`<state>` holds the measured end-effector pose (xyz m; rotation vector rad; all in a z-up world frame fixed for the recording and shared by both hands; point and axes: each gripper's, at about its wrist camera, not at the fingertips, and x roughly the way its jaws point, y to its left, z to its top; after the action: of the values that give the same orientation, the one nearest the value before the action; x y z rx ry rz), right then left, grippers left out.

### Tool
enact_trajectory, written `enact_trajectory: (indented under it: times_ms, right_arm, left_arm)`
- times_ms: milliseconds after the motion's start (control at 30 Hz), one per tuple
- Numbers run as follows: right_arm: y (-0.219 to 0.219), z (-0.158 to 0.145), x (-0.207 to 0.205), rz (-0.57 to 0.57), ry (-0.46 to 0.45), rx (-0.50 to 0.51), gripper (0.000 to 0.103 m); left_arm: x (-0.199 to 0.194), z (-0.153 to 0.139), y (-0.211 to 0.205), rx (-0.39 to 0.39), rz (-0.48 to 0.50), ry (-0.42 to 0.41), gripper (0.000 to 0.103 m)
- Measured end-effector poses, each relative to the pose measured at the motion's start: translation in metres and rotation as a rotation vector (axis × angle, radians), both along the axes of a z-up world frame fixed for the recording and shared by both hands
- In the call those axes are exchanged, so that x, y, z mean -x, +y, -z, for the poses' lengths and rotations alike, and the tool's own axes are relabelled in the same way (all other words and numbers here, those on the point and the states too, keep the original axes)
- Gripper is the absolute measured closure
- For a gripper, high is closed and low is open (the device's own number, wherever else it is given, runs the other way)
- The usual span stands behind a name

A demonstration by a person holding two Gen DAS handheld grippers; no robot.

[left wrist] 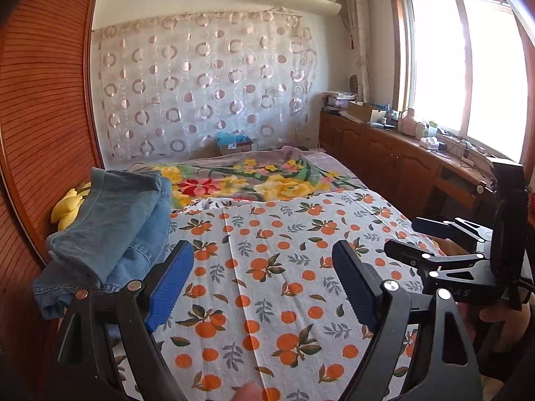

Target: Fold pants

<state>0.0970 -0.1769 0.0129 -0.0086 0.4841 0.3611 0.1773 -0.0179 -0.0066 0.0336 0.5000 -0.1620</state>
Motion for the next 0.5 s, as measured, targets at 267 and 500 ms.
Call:
enact_trajectory:
  times_ms: [267, 500]
  right_arm:
    - [-0.002, -0.006, 0.057, 0.035, -0.043, -0.016, 0.025]
    - [-0.005, -0.006, 0.093, 0.07, -0.081, -0.015, 0.025]
  left_arm:
    - [0.034, -0.011, -0.006, 0.021, 0.012, -0.03, 0.018]
    - [0.053, -0.021, -0.006, 0.007, -0.002, -0.042, 0.018]
